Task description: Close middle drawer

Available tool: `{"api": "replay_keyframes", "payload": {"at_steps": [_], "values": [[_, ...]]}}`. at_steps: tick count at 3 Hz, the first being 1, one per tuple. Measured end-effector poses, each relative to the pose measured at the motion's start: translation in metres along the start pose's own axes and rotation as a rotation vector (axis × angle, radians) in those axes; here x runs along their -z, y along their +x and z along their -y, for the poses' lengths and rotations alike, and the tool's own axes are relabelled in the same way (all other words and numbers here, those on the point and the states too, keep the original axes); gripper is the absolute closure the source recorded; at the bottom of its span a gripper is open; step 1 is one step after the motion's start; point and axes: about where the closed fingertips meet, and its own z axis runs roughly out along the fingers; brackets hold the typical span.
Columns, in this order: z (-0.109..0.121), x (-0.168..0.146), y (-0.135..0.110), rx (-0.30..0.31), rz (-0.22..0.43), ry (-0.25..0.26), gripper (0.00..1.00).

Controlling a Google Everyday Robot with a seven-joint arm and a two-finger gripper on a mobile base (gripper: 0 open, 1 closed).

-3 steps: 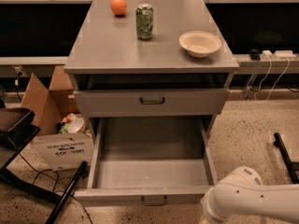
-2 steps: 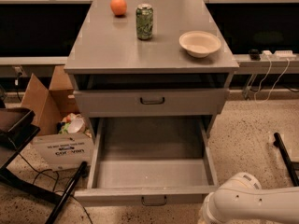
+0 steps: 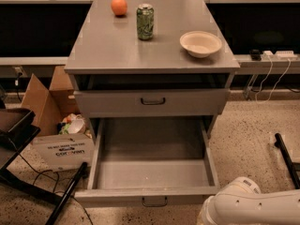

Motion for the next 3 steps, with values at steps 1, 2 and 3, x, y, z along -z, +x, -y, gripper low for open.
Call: {"api": "replay_keyframes", "payload": {"at_steps": [1, 2, 3], "values": [[-0.005, -0.003, -0.004, -0.002, 0.002, -0.008, 1.00], [-0.010, -0.026, -0.016, -0.020, 0.051, -0.032, 1.00], [-0.008, -0.059, -0.022, -0.049, 0.122, -0.036, 1.00]]}}
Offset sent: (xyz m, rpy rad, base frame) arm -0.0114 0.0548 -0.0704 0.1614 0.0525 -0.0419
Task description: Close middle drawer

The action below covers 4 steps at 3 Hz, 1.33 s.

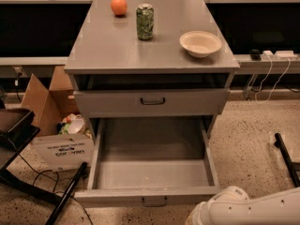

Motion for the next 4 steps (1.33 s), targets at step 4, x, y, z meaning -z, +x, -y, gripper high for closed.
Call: {"api": "replay_keyframes", "payload": {"at_steps": [4], "values": [[0.089, 0.005, -0.001, 0.040, 0.154, 0.233, 1.00]]}}
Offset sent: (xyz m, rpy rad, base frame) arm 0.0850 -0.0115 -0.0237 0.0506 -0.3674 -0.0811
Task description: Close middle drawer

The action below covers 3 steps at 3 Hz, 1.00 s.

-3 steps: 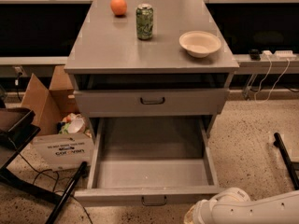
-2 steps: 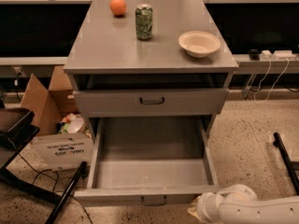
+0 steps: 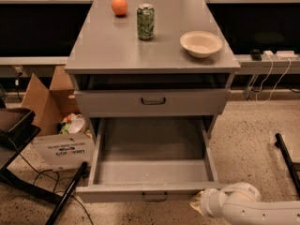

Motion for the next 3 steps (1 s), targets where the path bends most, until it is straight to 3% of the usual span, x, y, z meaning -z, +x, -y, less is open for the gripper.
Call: {"api": "replay_keyframes", "payload": {"at_steps": [1, 3], "values": [[0.000, 0.000, 0.000, 0.000, 0.000, 0.000, 1.00], [0.023, -0.015, -0.010, 0.028, 0.024, 0.026, 1.00]]}}
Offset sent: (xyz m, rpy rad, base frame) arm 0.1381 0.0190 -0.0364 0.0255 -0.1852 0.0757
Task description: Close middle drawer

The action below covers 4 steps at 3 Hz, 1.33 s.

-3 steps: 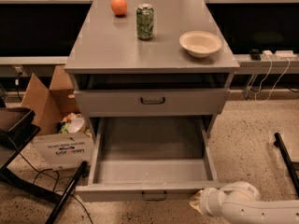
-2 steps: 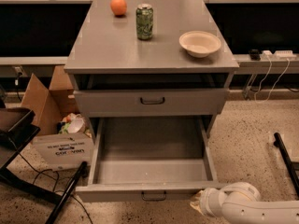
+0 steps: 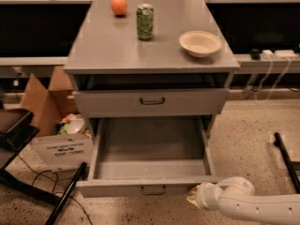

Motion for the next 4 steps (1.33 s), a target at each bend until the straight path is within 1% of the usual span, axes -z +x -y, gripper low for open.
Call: {"api": "replay_keyframes", "payload": {"at_steps": [1, 2, 4], "values": [[0.012, -0.016, -0.006, 0.022, 0.025, 0.015, 1.00], [0.012, -0.016, -0.006, 0.022, 0.025, 0.015, 1.00], [0.049, -0.037, -0.022, 0.035, 0.052, 0.056, 1.00]]}}
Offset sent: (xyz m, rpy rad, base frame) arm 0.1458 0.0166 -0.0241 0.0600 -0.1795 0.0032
